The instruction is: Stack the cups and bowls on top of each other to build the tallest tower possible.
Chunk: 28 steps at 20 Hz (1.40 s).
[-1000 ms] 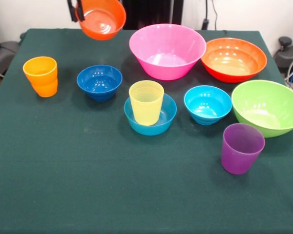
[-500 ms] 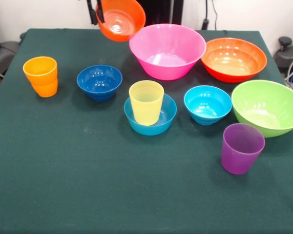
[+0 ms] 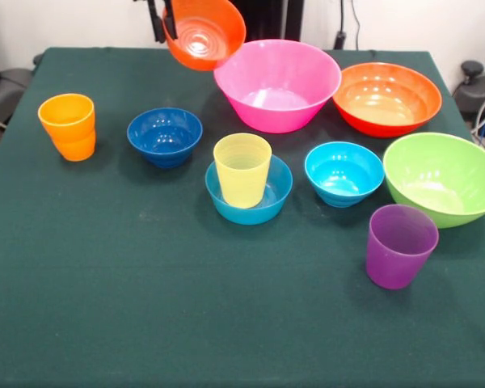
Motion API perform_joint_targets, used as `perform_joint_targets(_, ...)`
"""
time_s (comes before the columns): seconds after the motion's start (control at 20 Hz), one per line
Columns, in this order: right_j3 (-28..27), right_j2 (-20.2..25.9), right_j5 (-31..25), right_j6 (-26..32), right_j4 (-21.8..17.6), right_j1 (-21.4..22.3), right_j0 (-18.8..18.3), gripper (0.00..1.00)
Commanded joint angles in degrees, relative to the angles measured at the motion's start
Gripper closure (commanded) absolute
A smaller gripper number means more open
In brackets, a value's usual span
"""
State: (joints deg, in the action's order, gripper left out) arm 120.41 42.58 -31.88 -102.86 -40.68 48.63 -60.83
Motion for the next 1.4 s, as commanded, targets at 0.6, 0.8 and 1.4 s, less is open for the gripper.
perform_joint_targets(0.6,-6.31,-3.47,-2.25,-0.63,-0.37,-6.02,6.44,1.00)
perform_joint_targets(0.8,-6.86,-4.85,-1.52,-3.47,0.67,-6.11,8.04,1.00)
perform_joint_targets(1.4,-7.97,-6.63,-1.23,-3.89,5.07,-7.23,9.96,1.00)
